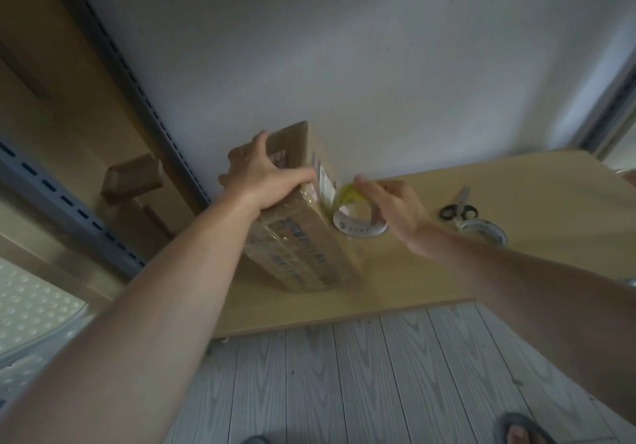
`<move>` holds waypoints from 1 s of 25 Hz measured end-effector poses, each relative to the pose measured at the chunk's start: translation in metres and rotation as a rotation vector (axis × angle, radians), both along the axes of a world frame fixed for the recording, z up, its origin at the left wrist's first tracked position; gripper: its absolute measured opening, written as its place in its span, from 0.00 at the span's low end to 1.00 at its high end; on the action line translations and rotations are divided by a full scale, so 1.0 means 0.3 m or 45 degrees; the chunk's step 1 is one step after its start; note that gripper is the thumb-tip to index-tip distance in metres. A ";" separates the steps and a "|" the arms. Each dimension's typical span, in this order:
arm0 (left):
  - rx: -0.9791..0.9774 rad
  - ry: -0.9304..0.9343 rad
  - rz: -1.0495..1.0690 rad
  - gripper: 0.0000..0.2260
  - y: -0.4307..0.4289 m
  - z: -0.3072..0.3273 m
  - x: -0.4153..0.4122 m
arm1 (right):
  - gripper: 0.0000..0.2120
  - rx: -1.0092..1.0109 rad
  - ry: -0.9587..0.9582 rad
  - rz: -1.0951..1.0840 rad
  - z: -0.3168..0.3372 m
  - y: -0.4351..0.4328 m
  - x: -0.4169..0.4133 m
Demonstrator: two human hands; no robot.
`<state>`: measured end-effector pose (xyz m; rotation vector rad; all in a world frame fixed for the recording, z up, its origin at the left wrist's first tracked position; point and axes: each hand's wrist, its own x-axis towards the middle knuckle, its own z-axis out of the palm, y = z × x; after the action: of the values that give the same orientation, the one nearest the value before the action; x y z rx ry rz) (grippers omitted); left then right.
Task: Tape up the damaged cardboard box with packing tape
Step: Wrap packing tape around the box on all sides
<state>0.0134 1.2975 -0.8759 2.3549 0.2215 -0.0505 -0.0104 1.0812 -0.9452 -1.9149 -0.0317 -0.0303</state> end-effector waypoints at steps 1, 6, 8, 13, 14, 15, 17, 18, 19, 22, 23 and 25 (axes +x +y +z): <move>-0.251 -0.005 -0.020 0.52 0.019 -0.007 -0.003 | 0.26 0.110 -0.007 -0.017 0.035 -0.014 0.005; -0.793 0.338 -0.188 0.32 0.065 -0.288 -0.109 | 0.29 -0.048 -0.102 0.129 0.049 0.006 -0.013; -0.547 0.292 -0.377 0.30 0.065 -0.366 -0.111 | 0.28 -0.167 -0.129 0.140 -0.002 0.034 -0.021; -0.122 0.119 -0.866 0.48 -0.012 -0.253 -0.062 | 0.27 -0.136 -0.119 0.162 -0.035 0.016 0.006; -0.050 0.198 -0.974 0.51 -0.030 -0.257 -0.068 | 0.29 -0.137 -0.119 0.171 -0.037 0.013 0.008; 0.044 0.210 -0.998 0.55 -0.043 -0.273 -0.083 | 0.32 -0.142 -0.103 0.183 -0.039 0.013 0.009; 0.235 0.068 -0.901 0.59 -0.058 -0.314 -0.111 | 0.35 -0.188 -0.076 0.226 -0.035 0.007 0.008; 0.319 -0.036 -0.857 0.58 -0.062 -0.322 -0.120 | 0.33 -0.236 -0.069 0.249 -0.021 -0.002 0.007; 0.378 -0.126 -0.848 0.57 -0.063 -0.330 -0.124 | 0.31 -0.311 -0.072 0.262 0.001 -0.018 0.008; 0.392 -0.209 -0.907 0.56 -0.045 -0.364 -0.109 | 0.29 -0.537 -0.100 0.244 0.070 -0.084 0.012; 0.357 -0.183 -0.913 0.57 -0.039 -0.376 -0.102 | 0.29 -0.572 -0.114 0.243 0.083 -0.114 0.014; 0.333 -0.152 -0.925 0.58 -0.033 -0.388 -0.097 | 0.28 -0.699 -0.160 0.262 0.111 -0.199 0.013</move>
<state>-0.0157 1.2875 -0.9923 2.5638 -0.7306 -0.2408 -0.0064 1.0216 -0.9120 -2.4455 -0.3533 -0.0029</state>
